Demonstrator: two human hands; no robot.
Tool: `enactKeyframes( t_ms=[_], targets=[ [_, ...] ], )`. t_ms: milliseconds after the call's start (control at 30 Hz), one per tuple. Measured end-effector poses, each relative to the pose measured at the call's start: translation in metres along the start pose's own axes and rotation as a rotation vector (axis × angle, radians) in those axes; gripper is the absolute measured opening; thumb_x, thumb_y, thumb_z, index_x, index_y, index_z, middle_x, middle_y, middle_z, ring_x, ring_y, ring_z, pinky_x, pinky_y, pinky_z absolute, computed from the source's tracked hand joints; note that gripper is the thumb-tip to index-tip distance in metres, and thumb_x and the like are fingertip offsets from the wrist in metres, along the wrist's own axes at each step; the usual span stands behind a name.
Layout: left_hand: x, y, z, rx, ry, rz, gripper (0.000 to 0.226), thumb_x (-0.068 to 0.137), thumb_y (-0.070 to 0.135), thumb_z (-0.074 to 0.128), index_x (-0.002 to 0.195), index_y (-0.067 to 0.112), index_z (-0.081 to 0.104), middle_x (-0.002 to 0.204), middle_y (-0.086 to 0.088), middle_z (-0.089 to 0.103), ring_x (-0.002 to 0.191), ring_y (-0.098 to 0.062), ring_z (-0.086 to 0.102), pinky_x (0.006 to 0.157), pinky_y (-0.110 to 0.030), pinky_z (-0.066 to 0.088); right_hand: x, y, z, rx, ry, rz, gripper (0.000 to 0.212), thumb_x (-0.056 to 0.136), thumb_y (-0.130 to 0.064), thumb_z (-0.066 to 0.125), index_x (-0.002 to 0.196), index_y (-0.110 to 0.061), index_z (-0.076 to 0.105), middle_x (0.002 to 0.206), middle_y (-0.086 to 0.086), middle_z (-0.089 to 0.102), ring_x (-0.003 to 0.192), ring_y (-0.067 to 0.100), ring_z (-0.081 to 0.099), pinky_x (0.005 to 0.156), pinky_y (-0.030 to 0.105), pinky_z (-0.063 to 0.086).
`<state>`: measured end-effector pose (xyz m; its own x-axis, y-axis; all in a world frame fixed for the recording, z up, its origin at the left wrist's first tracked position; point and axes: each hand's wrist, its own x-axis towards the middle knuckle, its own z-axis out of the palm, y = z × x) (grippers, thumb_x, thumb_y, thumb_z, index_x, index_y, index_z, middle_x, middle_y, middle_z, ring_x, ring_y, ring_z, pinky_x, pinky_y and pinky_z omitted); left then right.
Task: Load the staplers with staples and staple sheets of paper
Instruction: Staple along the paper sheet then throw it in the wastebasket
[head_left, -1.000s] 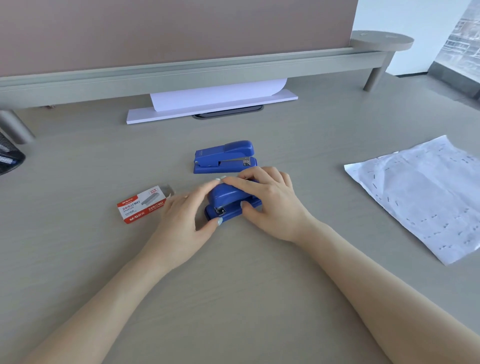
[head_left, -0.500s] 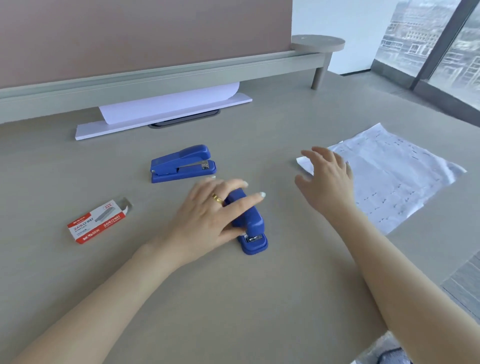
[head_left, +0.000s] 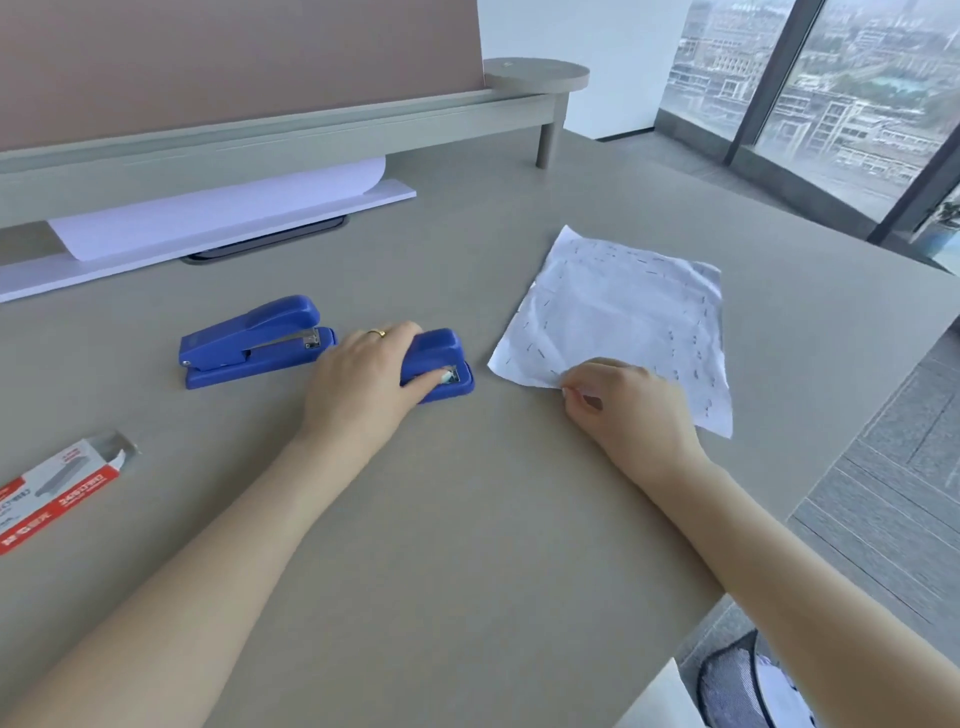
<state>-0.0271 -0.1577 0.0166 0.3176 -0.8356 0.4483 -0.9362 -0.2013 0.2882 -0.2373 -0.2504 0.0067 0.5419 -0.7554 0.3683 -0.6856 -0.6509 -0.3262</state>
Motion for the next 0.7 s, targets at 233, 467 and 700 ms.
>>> enactKeyframes(
  t_ms=[233,467,700],
  targets=[
    [0.014,-0.015,0.004,-0.14,0.065,-0.09,0.041,0.088,0.053,0.036,0.097,0.018,0.054,0.085,-0.002,0.068,0.076,-0.028,0.058,0.065,-0.037,0.04,-0.013,-0.003,0.001,0.015,0.098,-0.393,0.011,0.079,-0.009,0.06,0.074,-0.015,0.068,0.079,-0.007,0.073,0.071,0.015,0.067,0.097,0.033,0.042],
    [0.014,-0.01,0.001,-0.196,0.056,-0.176,0.03,0.096,0.029,0.03,0.087,0.011,0.052,0.061,-0.003,0.055,0.065,-0.032,0.051,0.059,-0.036,0.035,-0.008,-0.012,0.008,-0.002,0.163,-0.387,0.015,0.082,-0.01,0.059,0.07,-0.015,0.068,0.076,-0.008,0.072,0.061,0.021,0.062,0.076,0.033,0.052],
    [0.015,-0.004,0.0,-0.249,0.021,-0.237,0.019,0.094,0.019,0.032,0.095,0.018,0.052,0.071,-0.003,0.059,0.069,-0.028,0.051,0.058,-0.036,0.036,-0.003,-0.015,0.012,0.041,0.175,-0.413,0.016,0.084,-0.013,0.057,0.076,-0.018,0.07,0.081,-0.008,0.073,0.064,0.021,0.064,0.061,0.031,0.05]
  ],
)
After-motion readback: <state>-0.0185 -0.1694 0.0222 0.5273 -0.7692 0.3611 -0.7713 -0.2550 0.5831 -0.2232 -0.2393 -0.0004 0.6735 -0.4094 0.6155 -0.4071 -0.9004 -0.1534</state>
